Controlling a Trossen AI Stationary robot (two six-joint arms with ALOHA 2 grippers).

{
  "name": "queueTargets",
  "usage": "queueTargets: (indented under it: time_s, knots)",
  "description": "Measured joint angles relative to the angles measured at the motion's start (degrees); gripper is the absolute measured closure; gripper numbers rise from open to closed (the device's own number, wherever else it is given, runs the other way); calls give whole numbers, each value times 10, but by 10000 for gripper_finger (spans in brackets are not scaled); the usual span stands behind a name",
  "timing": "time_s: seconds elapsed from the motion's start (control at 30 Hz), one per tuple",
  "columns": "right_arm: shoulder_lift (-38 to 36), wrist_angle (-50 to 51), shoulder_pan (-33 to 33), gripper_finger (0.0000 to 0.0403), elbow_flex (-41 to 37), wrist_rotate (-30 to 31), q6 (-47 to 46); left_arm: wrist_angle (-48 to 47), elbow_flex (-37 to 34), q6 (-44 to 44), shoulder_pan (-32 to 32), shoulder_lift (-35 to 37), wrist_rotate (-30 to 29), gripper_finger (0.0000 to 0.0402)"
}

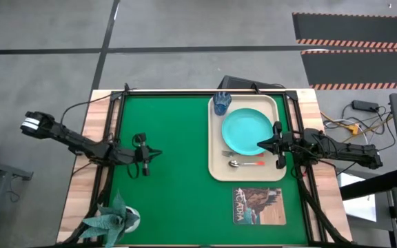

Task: Pick and place plate/cup/fork/spoon on tray
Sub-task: Return to Home Position

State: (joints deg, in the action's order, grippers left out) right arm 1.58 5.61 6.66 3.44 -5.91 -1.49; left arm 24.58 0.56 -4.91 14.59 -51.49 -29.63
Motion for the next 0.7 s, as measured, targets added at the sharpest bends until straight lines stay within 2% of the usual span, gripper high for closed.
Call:
queueTargets:
  time_s: [0.7]
  knots:
    - [0, 0, 0, 394, 0, 0, 0, 3, 0, 0, 0, -75, 0, 396]
